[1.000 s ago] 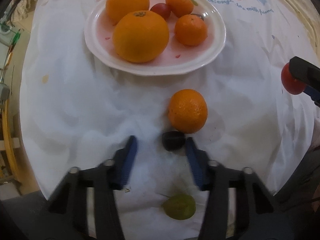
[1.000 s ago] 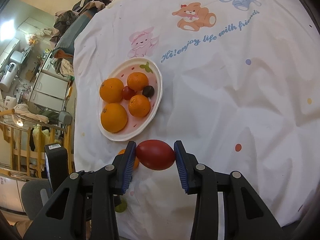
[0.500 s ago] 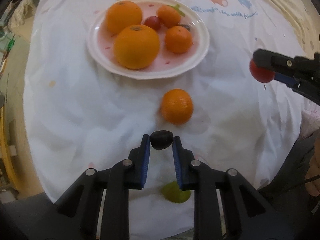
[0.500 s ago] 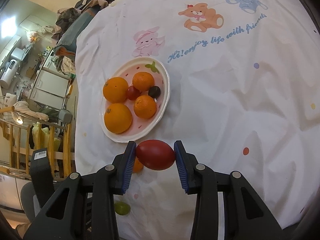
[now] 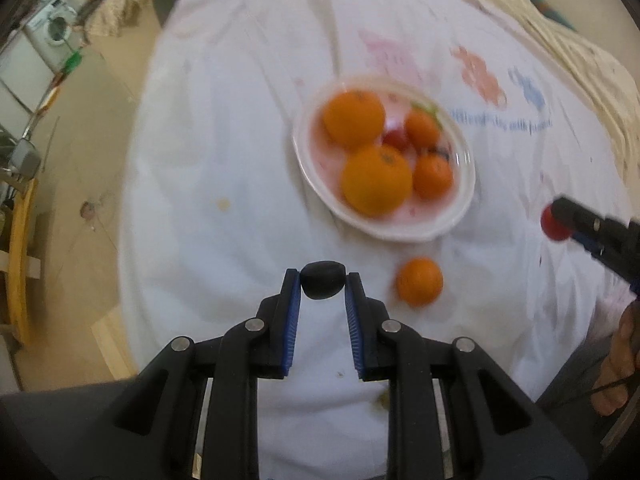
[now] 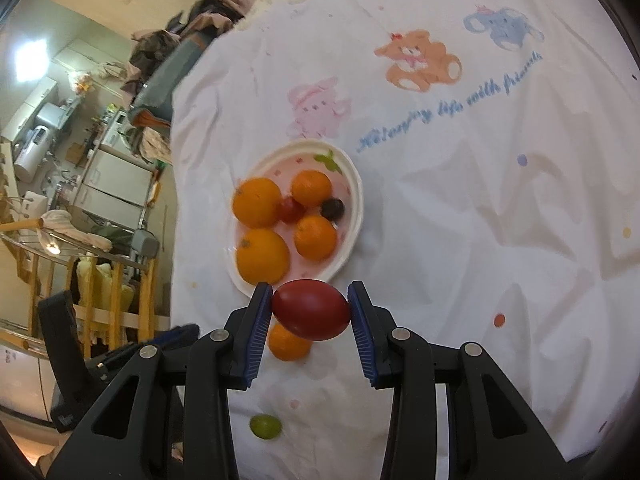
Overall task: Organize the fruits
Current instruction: 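Carry the plum with the left tool and the tomato with the right tool over the plate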
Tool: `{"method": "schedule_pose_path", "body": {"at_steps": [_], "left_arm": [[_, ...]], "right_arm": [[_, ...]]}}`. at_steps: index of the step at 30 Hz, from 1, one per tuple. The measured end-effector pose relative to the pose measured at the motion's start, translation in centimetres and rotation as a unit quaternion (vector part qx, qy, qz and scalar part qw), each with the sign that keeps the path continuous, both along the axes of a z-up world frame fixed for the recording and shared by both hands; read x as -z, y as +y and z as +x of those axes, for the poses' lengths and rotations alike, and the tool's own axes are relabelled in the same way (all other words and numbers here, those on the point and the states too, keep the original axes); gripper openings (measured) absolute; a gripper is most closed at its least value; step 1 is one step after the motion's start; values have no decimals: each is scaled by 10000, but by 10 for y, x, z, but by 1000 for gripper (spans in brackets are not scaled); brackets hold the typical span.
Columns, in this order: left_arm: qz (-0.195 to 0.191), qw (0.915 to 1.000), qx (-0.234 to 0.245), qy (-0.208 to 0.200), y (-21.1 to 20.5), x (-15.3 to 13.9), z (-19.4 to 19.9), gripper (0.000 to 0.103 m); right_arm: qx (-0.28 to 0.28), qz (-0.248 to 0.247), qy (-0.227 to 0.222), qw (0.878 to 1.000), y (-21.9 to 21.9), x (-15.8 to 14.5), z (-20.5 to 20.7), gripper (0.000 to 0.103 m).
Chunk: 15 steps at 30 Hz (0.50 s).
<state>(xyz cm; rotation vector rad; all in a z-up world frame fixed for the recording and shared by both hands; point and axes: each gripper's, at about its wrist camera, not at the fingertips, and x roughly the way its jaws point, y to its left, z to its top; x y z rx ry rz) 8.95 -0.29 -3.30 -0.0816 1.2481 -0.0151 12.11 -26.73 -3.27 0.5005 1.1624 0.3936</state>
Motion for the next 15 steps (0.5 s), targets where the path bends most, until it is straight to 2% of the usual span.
{"method": "schedule_pose_path", "body": {"at_steps": [6,12,15], "left_arm": [[2,9992,-221,-334,13,-23,28,19],[-75,9993,-231,-274,18,-24,59,19],[-145,9995,-202,-186,16,-19,75,19]], "right_arm": [[-3,177,-291,9994,-3,-14,11,41],[15,487,-343,9982,-5,-28,32,41],[-22,464,-346,9983,-3,-32,44,41]]}}
